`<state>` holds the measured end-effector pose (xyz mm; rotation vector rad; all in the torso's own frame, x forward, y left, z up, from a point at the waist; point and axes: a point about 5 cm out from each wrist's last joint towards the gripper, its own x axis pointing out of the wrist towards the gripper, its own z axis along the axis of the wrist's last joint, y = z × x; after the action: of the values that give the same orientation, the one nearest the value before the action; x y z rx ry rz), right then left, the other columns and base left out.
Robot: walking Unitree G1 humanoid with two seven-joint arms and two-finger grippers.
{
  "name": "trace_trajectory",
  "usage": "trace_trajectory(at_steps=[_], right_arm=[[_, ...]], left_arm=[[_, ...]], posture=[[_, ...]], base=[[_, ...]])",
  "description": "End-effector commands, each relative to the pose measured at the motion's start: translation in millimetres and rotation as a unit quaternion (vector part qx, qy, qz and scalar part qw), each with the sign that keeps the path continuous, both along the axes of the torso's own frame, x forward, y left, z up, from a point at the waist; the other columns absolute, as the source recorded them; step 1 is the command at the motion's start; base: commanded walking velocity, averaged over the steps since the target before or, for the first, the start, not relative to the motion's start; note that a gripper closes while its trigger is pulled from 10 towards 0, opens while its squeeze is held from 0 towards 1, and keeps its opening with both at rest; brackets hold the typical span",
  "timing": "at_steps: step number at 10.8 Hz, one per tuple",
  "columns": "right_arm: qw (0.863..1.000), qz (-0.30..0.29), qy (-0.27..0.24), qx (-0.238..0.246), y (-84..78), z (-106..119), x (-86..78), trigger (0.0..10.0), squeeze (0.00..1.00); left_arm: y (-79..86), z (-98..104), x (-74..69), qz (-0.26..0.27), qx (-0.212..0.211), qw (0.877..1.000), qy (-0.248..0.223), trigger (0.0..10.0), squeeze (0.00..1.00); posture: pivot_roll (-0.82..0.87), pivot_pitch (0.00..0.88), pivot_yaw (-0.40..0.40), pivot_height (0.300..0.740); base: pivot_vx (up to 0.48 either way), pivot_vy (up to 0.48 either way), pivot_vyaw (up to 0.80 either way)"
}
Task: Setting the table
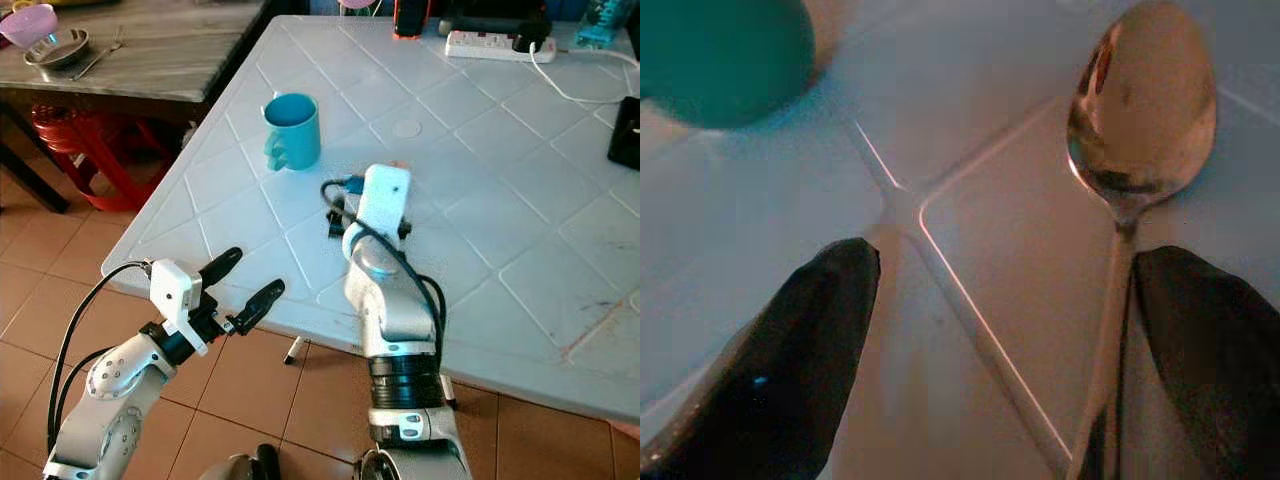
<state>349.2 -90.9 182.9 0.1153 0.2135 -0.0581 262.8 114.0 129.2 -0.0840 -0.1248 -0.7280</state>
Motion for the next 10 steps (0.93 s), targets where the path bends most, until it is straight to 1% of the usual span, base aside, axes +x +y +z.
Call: trace_trajectory(at_steps=[1, 3, 5, 6, 7, 8, 10], right_arm=[[0.999, 0.009, 0.035, -0.007, 2.5, -15.0, -4.9, 10.0, 0.0], [0.999, 0.008, 0.012, -0.034, -6.3, -13.4, -10.7, 10.0, 0.0], [0.998, -0.032, 0.03, -0.038, -23.6, -20.2, -15.9, 10.0, 0.0], [0.997, -0.06, 0.048, -0.025, -33.7, -27.6, -17.3, 0.0, 0.0], [0.995, -0.079, 0.046, -0.035, -40.0, -26.8, -16.1, 0.0, 0.0], [0.994, -0.091, 0.041, -0.051, -46.2, -23.2, -11.6, 0.0, 0.0], [0.993, -0.093, 0.042, -0.056, -52.0, -22.3, -5.6, 0.0, 0.0]], left_arm=[[4.4, -4.0, -2.4, 0.005, 0.009, 1.0, 0.006, 10.0, 0.0], [4.1, -5.1, -3.1, 0.003, 0.008, 1.0, 0.008, 10.0, 0.0], [2.1, -7.4, -0.5, -0.001, 0.008, 1.0, 0.01, 10.0, 0.0], [2.1, -4.3, 1.4, -0.003, 0.008, 1.0, 0.008, 10.0, 0.0], [2.1, -4.3, 1.0, -0.003, 0.008, 1.0, 0.008, 10.0, 0.0], [1.4, -5.2, 0.2, -0.005, 0.008, 1.0, 0.007, 10.0, 0.0], [0.0, -4.9, -1.4, -0.007, 0.007, 1.0, 0.008, 10.0, 0.0]], posture=[[-0.09, 0.213, 0.105, 0.74], [-0.09, 0.212, 0.109, 0.74], [-0.1, 0.21, 0.114, 0.74], [-0.1, 0.209, 0.115, 0.74], [-0.1, 0.208, 0.118, 0.74], [-0.1, 0.21, 0.119, 0.74], [-0.1, 0.214, 0.119, 0.74]], base=[[0.0, 0.0, 0.0], [0.0, 0.0, 0.0], [0.0, 0.0, 0.0], [0.0, 0.0, 0.0], [0.0, 0.0, 0.0], [0.0, 0.0, 0.0], [0.0, 0.0, 0.0]])
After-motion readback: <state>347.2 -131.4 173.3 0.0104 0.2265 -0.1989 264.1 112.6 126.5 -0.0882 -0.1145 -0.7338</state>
